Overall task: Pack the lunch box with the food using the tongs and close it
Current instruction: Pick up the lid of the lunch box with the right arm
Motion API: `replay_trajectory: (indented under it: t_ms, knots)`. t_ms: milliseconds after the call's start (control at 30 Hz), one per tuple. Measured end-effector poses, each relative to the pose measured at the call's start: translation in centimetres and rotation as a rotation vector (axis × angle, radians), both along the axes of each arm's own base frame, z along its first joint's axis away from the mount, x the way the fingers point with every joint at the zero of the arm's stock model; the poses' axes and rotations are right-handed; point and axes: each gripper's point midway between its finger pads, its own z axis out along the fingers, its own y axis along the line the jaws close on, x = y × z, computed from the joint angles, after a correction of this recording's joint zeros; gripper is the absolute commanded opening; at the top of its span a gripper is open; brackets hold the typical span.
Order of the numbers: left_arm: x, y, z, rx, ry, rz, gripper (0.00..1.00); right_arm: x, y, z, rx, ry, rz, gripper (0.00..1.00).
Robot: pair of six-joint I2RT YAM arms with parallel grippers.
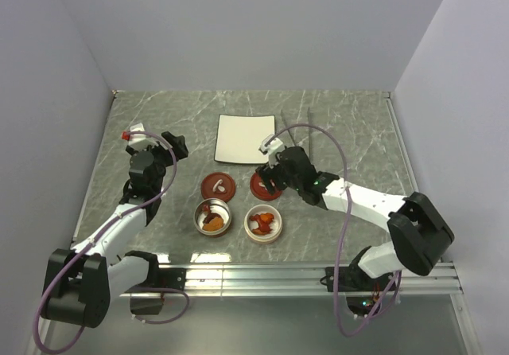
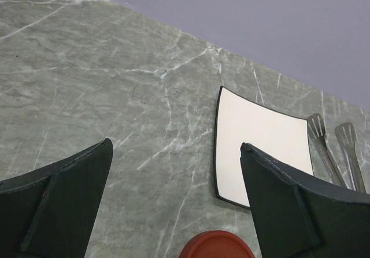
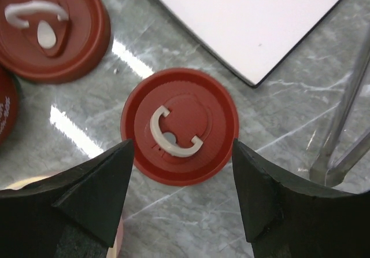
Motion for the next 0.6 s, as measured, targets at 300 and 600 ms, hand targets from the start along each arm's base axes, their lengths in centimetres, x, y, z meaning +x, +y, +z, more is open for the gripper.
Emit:
replay_trajectory:
  t_ms: [300, 600]
  knots:
    - [0.1, 0.0, 0.2, -0.001, -0.008, -0.001, 1.00, -0.8, 0.9, -2.6, -0.166, 0.033, 0.045, 0.75]
    - [0.1, -0.1, 0.2, -0.001, -0.009, -0.002, 0.99, -0.6, 1.1, -5.6, -0.300, 0.083, 0.055, 0.73]
